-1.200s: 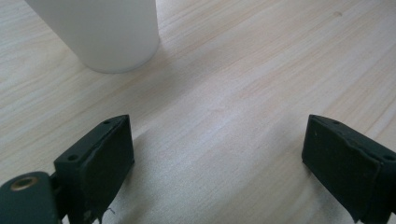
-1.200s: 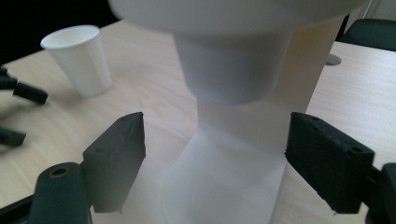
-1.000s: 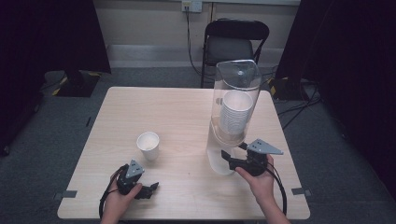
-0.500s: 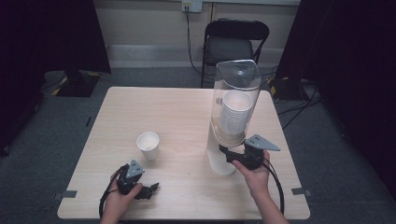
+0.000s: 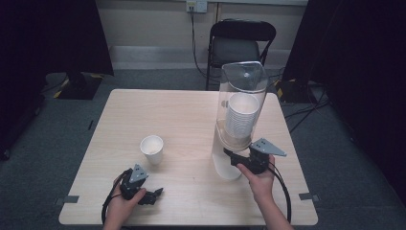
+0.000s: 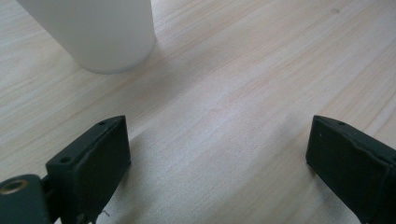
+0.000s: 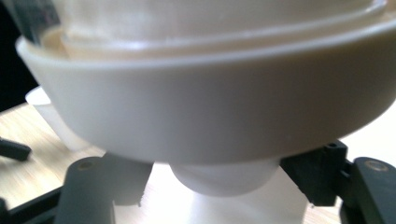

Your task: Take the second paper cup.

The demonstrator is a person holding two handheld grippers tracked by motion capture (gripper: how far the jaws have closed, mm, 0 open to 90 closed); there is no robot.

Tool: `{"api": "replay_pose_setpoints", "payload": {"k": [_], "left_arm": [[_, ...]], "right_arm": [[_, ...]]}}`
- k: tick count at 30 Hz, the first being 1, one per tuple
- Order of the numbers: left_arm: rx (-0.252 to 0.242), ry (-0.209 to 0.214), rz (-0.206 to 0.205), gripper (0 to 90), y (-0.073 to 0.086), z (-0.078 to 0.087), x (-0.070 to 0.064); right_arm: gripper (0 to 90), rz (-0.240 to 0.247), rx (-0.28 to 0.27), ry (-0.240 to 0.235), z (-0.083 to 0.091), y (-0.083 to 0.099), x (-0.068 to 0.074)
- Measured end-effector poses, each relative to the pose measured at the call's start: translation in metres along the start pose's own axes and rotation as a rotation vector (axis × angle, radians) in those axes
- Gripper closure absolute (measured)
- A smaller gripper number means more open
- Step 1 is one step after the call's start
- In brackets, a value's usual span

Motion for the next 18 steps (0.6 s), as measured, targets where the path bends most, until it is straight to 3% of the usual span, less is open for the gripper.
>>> {"api": "replay_pose_setpoints", "payload": {"k": [3,11,18], "left_arm": [[0.006,0.003,-0.005,5.5,0.0001,0.0002,0.0001],[0.008,0.005,-0.005,4.7,0.0002,-0.0001,-0.0003],[0.008,0.005,-0.005,4.7,0.0002,-0.0001,-0.0003]], "right_arm": [[29.0,-0.005,-0.002,-0.003,-0.0008,0.0002,0.0003],[34.7,0.056,0.0,0.015,0.0001,0.0029,0.0003],[35.1,0.068,-0.012,0.006,-0.0006,0.0052,-0.0015]]}}
Point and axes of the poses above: each handheld gripper's, and its own axes: z roughly backward along the jaws, y roughly out of its underside, x roughly to its left, the point moved 5 cm from there along -z, roughly forward along the jaws, and after that the axes turned 4 degrees about -y, right-handed, at the moved point
